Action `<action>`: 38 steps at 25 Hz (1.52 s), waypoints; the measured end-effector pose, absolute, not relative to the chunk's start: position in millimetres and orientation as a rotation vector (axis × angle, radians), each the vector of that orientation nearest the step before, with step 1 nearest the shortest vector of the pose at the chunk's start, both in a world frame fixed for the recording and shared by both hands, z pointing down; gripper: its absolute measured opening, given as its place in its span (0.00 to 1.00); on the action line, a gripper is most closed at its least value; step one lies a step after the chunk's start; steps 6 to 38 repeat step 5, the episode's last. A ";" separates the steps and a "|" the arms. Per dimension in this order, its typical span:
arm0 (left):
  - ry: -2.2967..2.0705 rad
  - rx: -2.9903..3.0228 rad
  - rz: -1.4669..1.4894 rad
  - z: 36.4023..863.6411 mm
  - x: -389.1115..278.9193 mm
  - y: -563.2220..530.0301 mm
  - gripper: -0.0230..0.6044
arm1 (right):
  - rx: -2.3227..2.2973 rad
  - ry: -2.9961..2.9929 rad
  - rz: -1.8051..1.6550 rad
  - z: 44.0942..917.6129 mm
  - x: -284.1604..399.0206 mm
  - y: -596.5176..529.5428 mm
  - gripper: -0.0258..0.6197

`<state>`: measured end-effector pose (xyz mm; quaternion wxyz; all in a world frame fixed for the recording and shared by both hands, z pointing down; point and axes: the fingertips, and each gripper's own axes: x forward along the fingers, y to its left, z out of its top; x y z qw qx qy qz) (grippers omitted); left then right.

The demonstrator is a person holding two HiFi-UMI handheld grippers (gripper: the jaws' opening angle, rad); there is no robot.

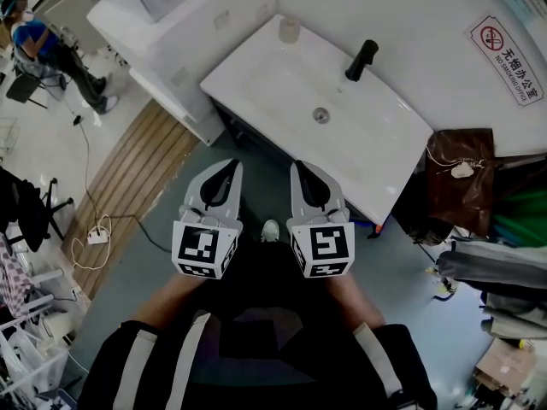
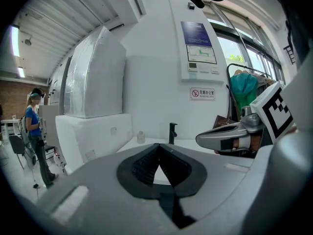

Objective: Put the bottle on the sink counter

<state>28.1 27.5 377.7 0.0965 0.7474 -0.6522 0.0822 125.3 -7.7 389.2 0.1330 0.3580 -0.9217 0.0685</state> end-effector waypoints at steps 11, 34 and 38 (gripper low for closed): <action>-1.933 2.209 0.243 377.0 25.5 26.9 0.03 | 1.033 -2.675 0.193 388.1 122.5 -7.9 0.04; -1.933 2.209 0.243 377.0 25.5 26.9 0.03 | 1.033 -2.675 0.193 388.1 122.5 -7.9 0.04; -1.933 2.209 0.243 377.0 25.5 26.9 0.03 | 1.033 -2.675 0.193 388.1 122.5 -7.9 0.04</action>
